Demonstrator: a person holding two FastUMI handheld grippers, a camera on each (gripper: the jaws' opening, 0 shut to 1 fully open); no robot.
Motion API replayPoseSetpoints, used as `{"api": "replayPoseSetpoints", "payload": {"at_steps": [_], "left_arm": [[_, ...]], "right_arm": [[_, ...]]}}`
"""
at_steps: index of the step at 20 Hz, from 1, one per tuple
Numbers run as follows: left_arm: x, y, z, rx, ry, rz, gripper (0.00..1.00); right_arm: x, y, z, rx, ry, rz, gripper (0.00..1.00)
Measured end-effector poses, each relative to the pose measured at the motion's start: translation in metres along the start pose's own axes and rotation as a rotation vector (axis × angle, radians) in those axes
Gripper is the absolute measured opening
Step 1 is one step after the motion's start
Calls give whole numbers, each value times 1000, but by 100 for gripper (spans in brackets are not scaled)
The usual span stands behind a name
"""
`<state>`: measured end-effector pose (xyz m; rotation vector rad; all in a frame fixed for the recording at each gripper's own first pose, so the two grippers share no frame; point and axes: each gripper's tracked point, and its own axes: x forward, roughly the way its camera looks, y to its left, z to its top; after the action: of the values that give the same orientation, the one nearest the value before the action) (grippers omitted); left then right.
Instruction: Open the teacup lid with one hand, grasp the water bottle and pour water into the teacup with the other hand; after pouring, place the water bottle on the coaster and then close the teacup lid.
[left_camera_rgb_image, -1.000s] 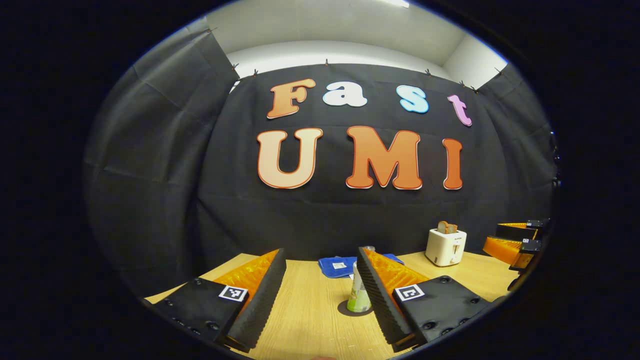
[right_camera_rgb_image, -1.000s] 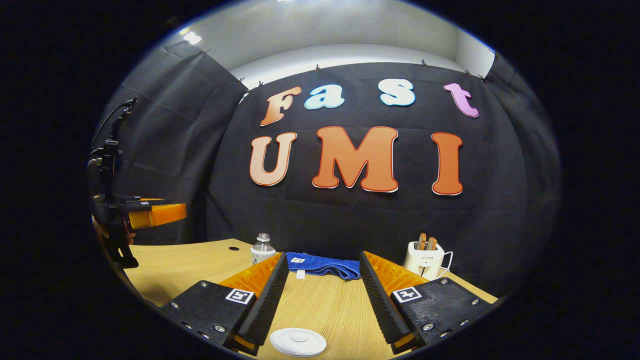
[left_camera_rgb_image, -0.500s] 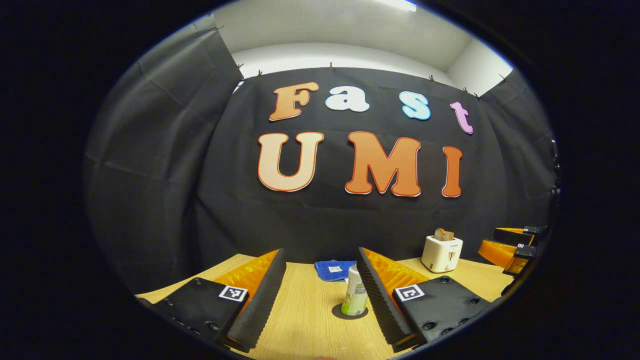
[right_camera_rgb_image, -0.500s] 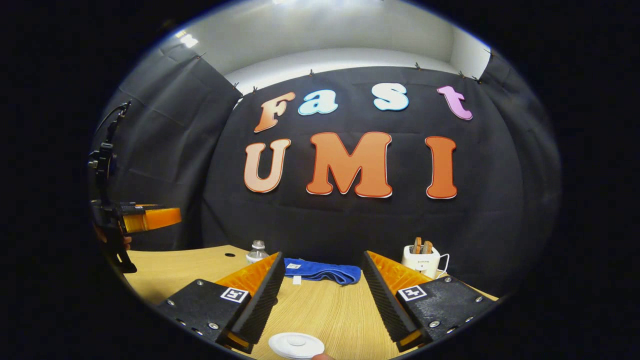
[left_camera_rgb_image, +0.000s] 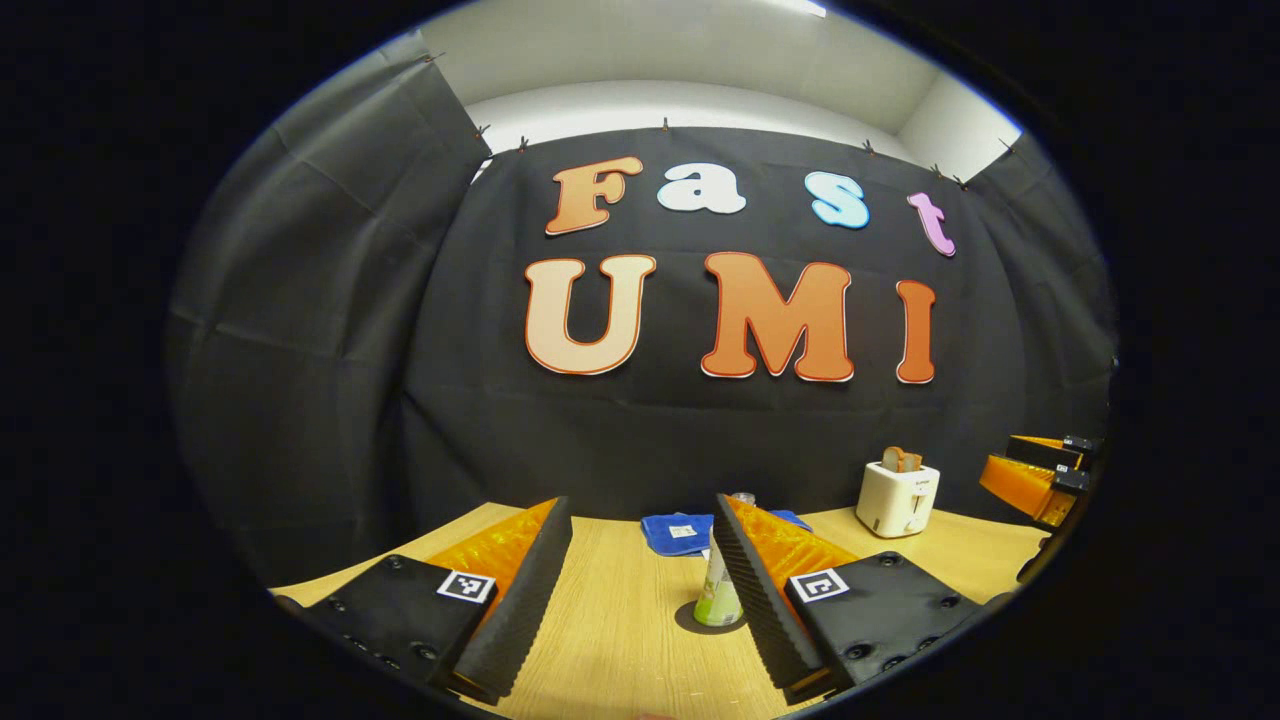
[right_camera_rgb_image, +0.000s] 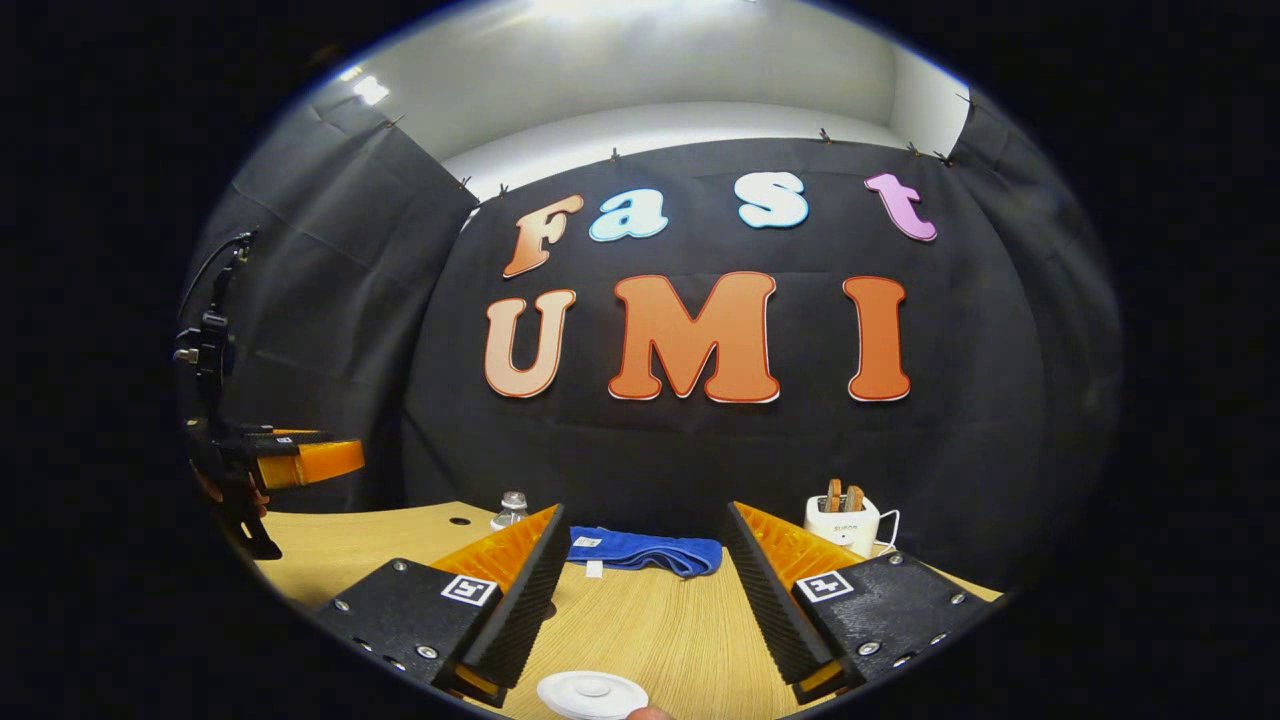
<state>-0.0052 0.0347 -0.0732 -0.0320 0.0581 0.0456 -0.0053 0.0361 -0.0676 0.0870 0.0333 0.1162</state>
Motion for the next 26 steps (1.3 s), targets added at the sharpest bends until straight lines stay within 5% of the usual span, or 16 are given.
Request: {"api": "replayPoseSetpoints", "payload": {"at_steps": [7,15,26], "left_arm": [[-2,-5,2,36,-12,1,90],[-20,-11,62,-2,-123,26,90],[-9,13,52,32,-101,100,90]], "right_arm": [[1,-3,3,-8,5,-11,98],[-2,12,83,-5,-130,33,93],[15,8,38,-64,-22,7,93]]}}
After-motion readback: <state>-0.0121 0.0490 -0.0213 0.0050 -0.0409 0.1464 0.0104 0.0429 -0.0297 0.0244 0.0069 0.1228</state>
